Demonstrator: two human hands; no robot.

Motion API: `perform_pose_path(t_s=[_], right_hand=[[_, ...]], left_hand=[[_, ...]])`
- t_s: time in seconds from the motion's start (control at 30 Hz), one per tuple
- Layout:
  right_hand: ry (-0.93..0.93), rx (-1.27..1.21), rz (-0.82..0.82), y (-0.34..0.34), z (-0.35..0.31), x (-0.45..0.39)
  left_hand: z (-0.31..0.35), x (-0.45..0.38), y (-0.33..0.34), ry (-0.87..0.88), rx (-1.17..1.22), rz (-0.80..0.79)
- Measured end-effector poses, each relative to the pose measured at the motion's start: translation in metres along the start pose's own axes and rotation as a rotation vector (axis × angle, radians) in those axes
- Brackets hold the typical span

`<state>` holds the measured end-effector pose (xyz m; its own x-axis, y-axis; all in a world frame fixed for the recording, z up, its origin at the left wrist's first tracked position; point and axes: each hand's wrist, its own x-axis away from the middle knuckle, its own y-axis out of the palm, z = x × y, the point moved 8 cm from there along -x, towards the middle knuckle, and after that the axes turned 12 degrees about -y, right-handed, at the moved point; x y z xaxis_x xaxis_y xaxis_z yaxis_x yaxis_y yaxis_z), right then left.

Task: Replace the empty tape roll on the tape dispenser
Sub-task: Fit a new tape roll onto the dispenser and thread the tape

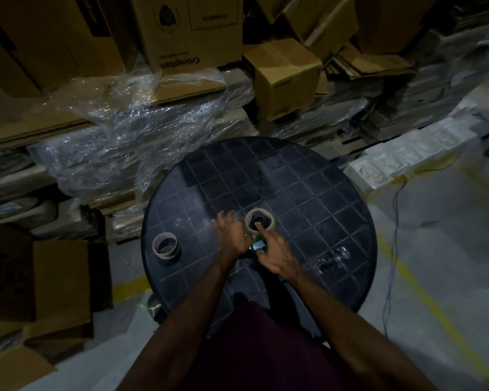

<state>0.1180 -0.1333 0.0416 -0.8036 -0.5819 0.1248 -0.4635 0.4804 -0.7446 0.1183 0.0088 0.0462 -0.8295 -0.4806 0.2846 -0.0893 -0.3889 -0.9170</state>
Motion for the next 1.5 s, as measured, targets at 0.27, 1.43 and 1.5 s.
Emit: perform_pose_path(t_s=[0.27,1.43,1.5], right_hand=[[0.021,-0.005,-0.016,0.000,0.002,0.002],[-0.058,0.059,-0.099,0.002,-0.017,0.009],[-0.067,0.057,-0.101,0.002,-0.018,0.009]], left_hand=[[0.002,0.010,-0.005,0.008,-0.133,0.081],[-0.032,0.014,0.015,-0.313,0.106,-0.008],[-0.035,0.014,0.016,-0.315,0.123,0.017]])
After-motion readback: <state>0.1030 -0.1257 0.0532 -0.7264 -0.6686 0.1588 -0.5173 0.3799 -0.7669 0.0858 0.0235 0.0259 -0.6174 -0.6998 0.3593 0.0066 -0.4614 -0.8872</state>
